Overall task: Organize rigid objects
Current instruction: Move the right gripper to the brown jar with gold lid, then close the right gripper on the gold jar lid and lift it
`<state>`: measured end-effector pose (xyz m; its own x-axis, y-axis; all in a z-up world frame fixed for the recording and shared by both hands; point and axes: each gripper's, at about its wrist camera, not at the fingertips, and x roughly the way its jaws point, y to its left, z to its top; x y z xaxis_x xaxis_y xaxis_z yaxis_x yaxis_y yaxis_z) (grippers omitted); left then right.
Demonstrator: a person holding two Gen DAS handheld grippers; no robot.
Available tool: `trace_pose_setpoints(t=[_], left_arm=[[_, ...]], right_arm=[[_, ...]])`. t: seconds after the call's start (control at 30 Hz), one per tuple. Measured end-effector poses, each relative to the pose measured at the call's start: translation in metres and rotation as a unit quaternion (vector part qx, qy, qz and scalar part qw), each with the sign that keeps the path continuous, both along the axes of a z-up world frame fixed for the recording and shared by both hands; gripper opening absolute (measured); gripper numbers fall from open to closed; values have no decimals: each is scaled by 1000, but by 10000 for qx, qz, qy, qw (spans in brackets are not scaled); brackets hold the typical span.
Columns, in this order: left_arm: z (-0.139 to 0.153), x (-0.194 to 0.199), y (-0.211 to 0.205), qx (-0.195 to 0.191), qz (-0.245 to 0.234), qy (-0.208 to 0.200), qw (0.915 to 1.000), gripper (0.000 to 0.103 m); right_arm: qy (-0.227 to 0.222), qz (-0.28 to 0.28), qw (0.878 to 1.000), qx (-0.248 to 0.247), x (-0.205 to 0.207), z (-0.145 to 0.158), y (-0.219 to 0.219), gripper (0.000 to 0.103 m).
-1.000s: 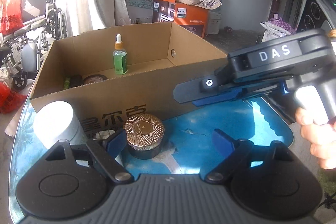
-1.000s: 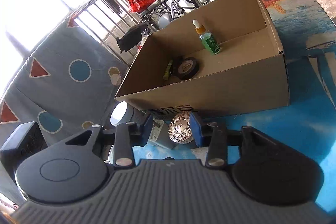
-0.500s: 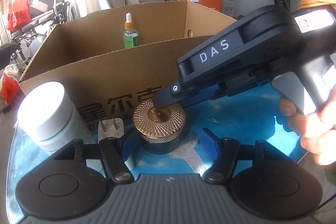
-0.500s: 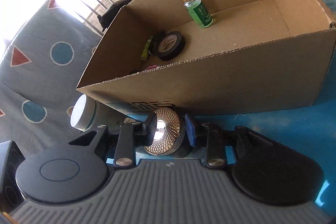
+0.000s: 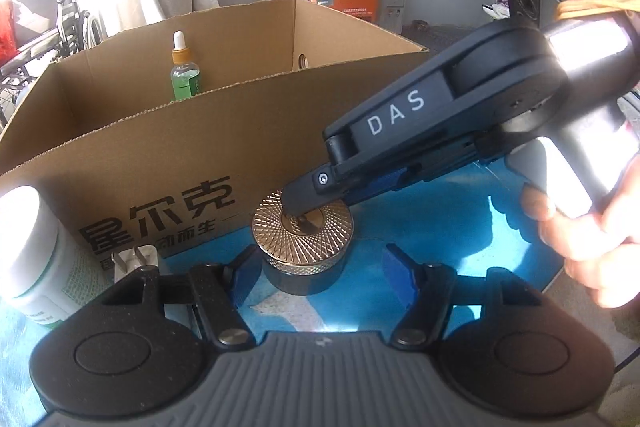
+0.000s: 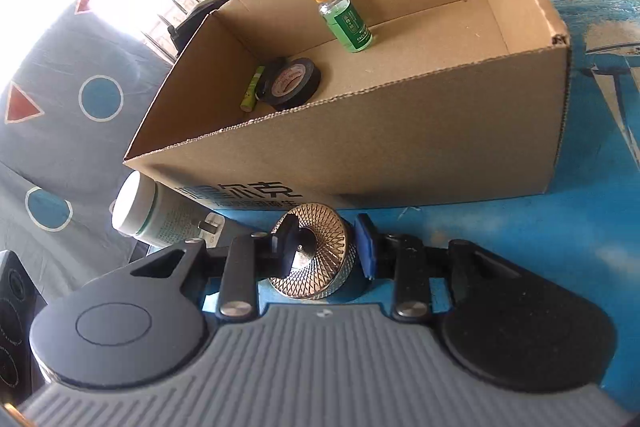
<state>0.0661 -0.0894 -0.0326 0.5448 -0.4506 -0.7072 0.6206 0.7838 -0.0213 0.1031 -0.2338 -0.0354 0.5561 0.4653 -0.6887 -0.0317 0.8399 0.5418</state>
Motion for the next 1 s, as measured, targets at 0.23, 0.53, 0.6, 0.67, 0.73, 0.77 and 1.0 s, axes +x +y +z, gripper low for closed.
trace_pose_setpoints(t=[0.23, 0.53, 0.6, 0.67, 0.73, 0.77, 1.0], left_arm=[[-2, -9, -18, -208, -466, 162, 9986, 67], [-9, 0, -36, 166, -605, 2, 9980, 68], [-11, -1, -39, 215, -602, -9, 9980, 68], [-13, 0, -41, 247, -575, 9, 9980, 67], [-14, 3, -42, 246, -551, 46, 9982, 66], [-15, 4, -43, 246, -542, 57, 9982, 66], [-18, 11, -45, 279, -432, 123, 9986, 57]], right_arm=[[88, -410, 9991, 72, -31, -2, -33, 31], [137, -648, 9973, 310, -46, -10, -46, 32], [151, -657, 9971, 357, -45, -10, -46, 32], [152, -659, 9971, 358, -44, -11, -46, 33], [164, -651, 9971, 369, -44, -11, -45, 33], [171, -645, 9971, 375, -43, -11, -45, 34], [193, -611, 9972, 373, -41, -11, -42, 37]])
